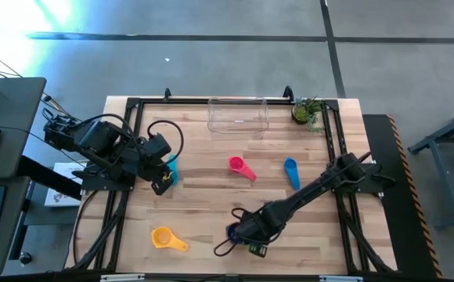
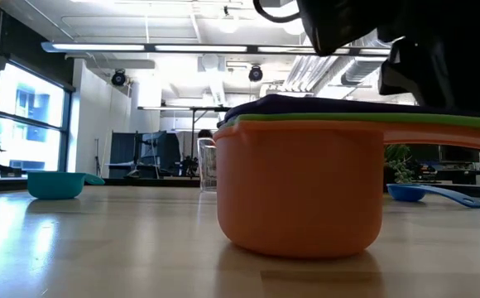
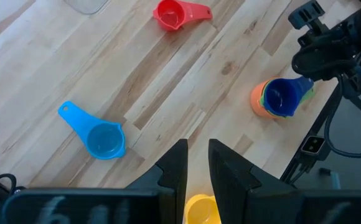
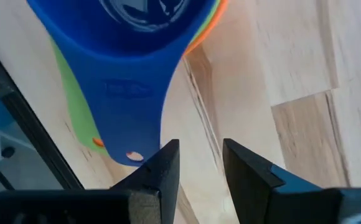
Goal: Nest measuring cups in basket
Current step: Stack the dark blue measuring cup on the green measuring cup
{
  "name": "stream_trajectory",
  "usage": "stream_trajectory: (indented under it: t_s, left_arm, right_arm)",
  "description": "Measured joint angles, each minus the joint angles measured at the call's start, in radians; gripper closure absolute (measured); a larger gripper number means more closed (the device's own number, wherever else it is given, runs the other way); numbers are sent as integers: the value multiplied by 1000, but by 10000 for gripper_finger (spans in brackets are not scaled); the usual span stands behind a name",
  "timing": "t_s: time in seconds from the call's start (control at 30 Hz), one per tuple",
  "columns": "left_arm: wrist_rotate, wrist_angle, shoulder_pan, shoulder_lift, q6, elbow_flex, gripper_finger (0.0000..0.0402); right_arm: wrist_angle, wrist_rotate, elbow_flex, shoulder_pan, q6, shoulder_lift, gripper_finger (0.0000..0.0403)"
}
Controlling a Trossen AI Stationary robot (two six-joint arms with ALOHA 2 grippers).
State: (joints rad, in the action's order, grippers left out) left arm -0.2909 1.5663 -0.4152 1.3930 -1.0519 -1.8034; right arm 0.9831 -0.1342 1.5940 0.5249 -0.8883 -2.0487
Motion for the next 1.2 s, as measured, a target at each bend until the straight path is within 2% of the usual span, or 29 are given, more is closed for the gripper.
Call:
stream_trajectory:
  t_s: [0.3, 0.53, 0.7, 0.8, 0.93, 1.2]
  left_arm:
    - [0, 0, 0, 0, 1, 0, 346]
    - [0, 0, 0, 0, 2, 0, 346]
    - [1, 0, 0, 0, -3, 0, 346]
    - [57, 0, -1, 6, -18, 0, 346]
    - [101, -22, -43, 28, -25, 16, 346]
    - [92, -211, -175, 102, -34, 107, 346]
  right_arm:
    - [-9, 5, 0, 15, -45, 1, 288]
    - [-96, -21, 2, 17, -51, 1, 288]
    - [-54, 2, 2, 18, -99, 2, 288]
    - [-52, 3, 2, 18, -110, 2, 288]
    - [-52, 3, 2, 17, -144, 2, 288]
    - [-38, -3, 2, 26, -134, 7, 288]
